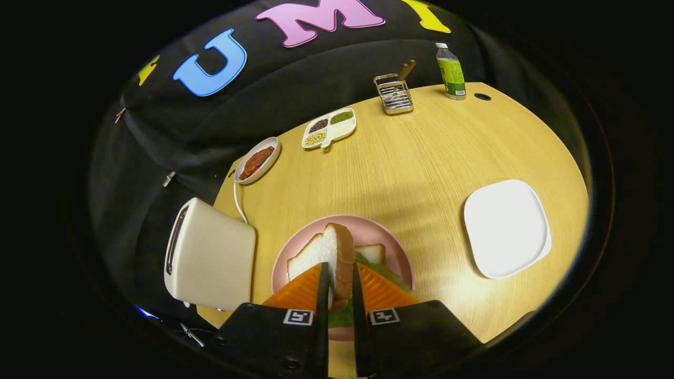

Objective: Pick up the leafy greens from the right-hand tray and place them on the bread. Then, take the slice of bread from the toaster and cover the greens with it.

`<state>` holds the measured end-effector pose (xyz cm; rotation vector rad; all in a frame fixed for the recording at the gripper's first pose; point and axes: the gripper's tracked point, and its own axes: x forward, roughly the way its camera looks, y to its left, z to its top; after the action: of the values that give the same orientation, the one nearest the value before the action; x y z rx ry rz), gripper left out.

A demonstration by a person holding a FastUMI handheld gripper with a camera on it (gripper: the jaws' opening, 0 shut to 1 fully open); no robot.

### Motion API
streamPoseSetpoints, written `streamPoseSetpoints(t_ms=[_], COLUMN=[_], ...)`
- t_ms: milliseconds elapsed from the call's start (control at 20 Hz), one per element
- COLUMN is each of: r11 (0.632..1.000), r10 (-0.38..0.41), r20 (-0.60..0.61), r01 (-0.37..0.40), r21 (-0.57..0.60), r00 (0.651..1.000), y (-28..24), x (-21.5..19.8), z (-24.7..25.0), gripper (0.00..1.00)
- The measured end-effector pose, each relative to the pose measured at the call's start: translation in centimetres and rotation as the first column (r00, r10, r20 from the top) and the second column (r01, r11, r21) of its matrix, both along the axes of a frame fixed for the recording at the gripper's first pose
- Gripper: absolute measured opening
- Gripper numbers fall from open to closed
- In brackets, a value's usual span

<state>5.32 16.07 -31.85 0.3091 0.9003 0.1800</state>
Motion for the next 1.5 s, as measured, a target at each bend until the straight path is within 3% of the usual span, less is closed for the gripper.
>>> streamPoseSetpoints(t_ms=[400,500,550,600,650,850,1050,1500], r11=[0.993,0.994,0.991,0.988,0.986,0.981,0.967,0.953], r10=[-0.013,-0.031,-0.036,-0.033,-0.031,-0.008,0.066,0.054], r20=[-0.022,0.006,0.026,0.045,0.063,0.155,0.308,0.628], r01=[0.011,0.031,0.039,0.04,0.041,0.038,0.015,0.148], r21=[-0.114,-0.106,-0.128,-0.147,-0.159,-0.192,-0.253,-0.264], r00=[1.0,1.0,0.999,0.998,0.998,0.988,0.949,0.776], y=[-3.2,-3.4,-4.0,-4.5,-4.8,-6.0,-7.7,-13.1], x=[-0.5,0.0,0.3,0.5,0.6,1.4,2.3,1.4], z=[-2.1,-1.2,-0.8,-0.3,0.6,5.0,11.7,27.6], gripper=[0.52,0.76,0.81,0.94,0.98,0.99,0.99,0.99])
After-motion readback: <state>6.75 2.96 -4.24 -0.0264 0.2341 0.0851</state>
